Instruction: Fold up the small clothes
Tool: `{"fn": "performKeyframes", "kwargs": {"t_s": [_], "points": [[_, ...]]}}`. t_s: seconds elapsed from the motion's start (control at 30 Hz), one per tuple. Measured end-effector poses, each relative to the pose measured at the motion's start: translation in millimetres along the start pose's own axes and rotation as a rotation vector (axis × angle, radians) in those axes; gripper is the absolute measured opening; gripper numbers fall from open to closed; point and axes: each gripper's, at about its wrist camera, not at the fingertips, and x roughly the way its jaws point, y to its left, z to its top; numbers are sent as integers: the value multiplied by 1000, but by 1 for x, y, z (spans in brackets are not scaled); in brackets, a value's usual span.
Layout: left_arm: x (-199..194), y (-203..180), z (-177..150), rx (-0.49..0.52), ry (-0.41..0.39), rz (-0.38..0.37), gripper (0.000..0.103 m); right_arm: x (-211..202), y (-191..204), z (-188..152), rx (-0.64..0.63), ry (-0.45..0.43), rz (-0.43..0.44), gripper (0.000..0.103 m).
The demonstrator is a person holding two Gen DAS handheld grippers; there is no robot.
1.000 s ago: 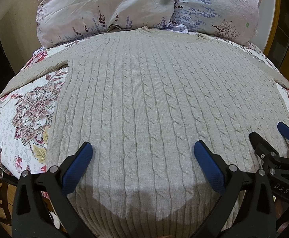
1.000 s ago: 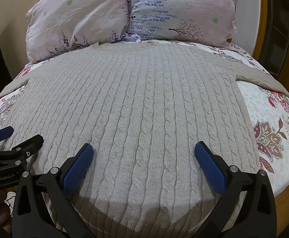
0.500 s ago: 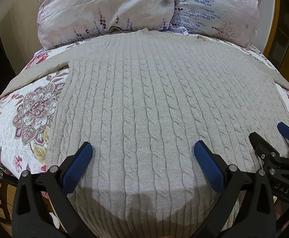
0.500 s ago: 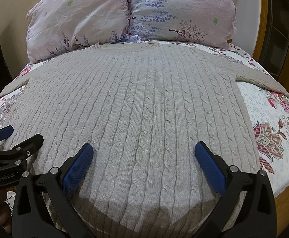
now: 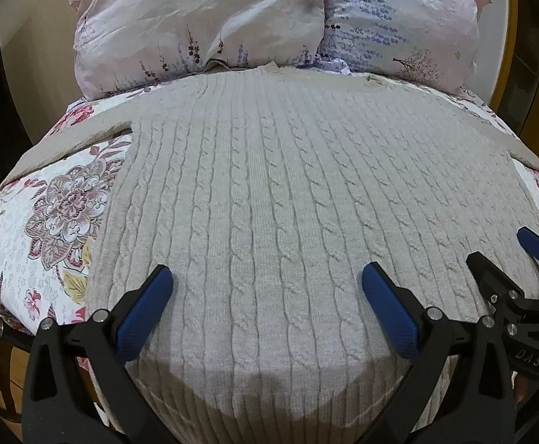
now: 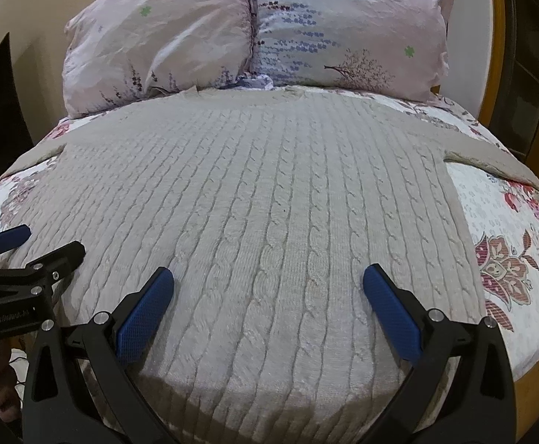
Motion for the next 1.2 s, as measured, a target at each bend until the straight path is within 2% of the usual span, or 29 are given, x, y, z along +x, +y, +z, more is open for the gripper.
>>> {"fn": "performKeyframes", "kwargs": {"t_s": [0.3,0.4,0.43,0.5,0.57,0.6,0.7,0.73,0.77,0.83,0.9,0.97,1.03,1.07,1.13,1.2], "points": [[-2,-1,-5,-1,-41,0,101,0,-1,-2,-15,0,13,102],[-4,5,-7,3,-56,-38,101,-2,-21,11,36,17,106,102],[-5,12,-4,-7,-50,-78,101,-7,-43,21,102,-9,128,102],[-6,27,2,-52,-55,-158,101,-16,-91,40,229,-62,120,102],[-4,55,13,-147,-74,-245,101,-19,-159,60,405,-94,87,100],[-2,70,17,-193,-85,-277,101,-19,-190,65,484,-104,72,90],[12,124,35,-358,-96,-342,101,-3,-296,72,761,-98,10,73],[16,140,40,-398,-97,-348,101,5,-333,68,872,-95,-7,71],[19,152,44,-428,-101,-340,101,12,-361,63,959,-92,-21,66],[25,184,55,-488,-128,-282,101,26,-410,48,1125,-79,-52,62],[27,209,66,-527,-140,-178,101,35,-438,40,1218,-126,-24,53],[31,232,77,-562,-139,-112,101,41,-451,46,1212,-124,-49,49],[38,256,88,-594,-134,-82,101,53,-460,54,1186,-118,-82,32],[41,266,91,-609,-129,-58,101,59,-465,54,1186,-111,-93,11],[46,284,95,-630,-108,-28,101,67,-472,57,1195,-107,-107,9],[53,300,98,-656,-70,-25,101,60,-458,78,1106,-129,-182,8]]}}
